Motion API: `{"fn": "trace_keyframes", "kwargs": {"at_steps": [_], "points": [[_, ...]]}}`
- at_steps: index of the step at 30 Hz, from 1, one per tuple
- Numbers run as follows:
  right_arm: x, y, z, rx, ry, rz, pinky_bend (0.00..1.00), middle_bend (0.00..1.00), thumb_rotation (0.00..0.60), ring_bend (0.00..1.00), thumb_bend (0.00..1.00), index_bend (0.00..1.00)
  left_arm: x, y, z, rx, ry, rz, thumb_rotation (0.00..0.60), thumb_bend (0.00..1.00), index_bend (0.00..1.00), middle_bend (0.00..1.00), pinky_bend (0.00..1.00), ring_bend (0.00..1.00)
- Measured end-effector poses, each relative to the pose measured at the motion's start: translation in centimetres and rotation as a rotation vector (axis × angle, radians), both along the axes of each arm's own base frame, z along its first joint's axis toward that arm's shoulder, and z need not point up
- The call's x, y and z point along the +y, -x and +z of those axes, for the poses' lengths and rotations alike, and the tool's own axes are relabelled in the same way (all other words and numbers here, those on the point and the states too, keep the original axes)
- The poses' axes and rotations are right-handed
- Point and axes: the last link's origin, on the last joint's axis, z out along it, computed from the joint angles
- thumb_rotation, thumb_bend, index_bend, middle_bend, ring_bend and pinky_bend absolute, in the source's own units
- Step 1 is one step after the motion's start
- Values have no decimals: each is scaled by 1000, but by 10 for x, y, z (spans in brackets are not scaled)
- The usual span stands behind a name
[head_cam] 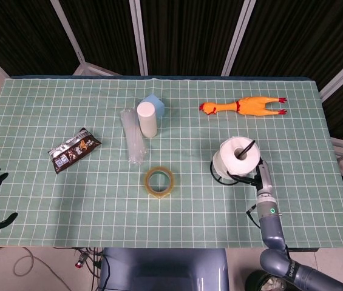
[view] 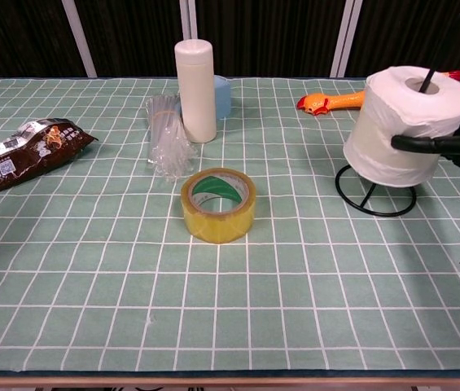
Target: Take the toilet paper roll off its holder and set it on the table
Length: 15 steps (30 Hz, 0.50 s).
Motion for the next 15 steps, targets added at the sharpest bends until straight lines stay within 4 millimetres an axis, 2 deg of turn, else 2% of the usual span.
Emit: {"fn": "trace_keyframes", "kwargs": {"at_steps": [8, 15], "points": [[-11, -8, 34, 25, 47, 39, 0, 287, 600, 89, 26, 394, 0, 0, 2, -6, -7, 3, 600, 41, 141, 59, 0, 0], [-21, -23, 74, 47, 69, 86, 0, 287, 600, 88, 26, 394, 0, 0, 1, -7, -6, 2, 600, 41, 141, 59, 0, 0]]}}
